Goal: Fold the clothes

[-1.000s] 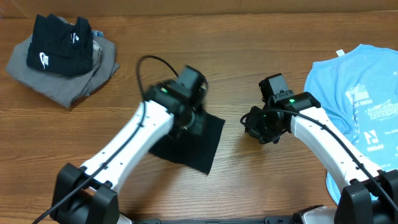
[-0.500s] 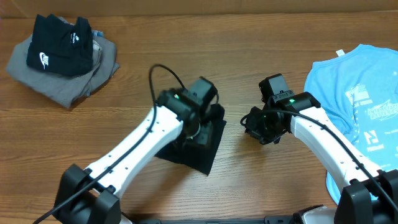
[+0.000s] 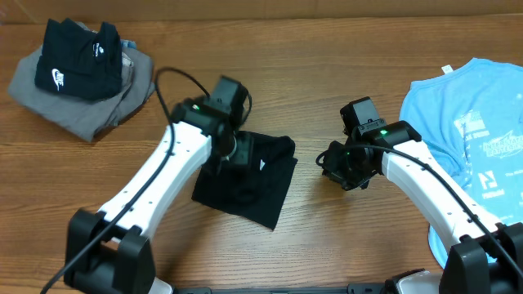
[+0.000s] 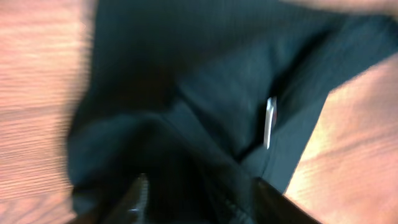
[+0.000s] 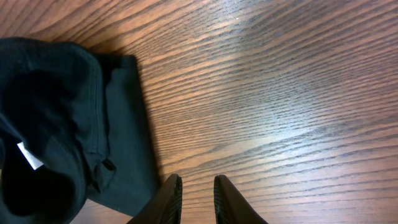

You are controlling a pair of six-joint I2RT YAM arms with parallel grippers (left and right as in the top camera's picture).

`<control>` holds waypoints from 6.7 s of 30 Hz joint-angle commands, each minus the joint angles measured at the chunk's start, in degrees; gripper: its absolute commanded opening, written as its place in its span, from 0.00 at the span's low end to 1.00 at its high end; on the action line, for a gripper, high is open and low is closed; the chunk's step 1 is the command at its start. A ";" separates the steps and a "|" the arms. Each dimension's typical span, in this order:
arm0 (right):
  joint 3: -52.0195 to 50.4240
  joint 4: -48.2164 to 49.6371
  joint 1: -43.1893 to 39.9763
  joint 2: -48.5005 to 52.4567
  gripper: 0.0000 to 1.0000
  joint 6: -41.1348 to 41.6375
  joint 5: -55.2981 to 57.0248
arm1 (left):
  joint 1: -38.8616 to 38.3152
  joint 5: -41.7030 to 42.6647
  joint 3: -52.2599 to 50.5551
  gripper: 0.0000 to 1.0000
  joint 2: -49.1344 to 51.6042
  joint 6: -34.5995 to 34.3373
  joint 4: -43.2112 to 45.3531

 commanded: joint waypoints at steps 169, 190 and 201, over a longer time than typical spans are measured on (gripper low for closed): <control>10.54 -9.51 3.65 -13.00 0.46 -0.37 -1.46 | 64.17 36.52 41.57 1.00 13.25 17.86 12.22; 31.19 -9.84 3.65 -30.29 1.00 -18.99 15.15 | 2.97 -8.61 42.10 1.00 -20.98 13.33 -28.30; 31.08 -9.92 3.65 -31.28 1.00 -18.99 15.15 | -3.37 -15.17 41.72 1.00 -19.23 10.03 -36.96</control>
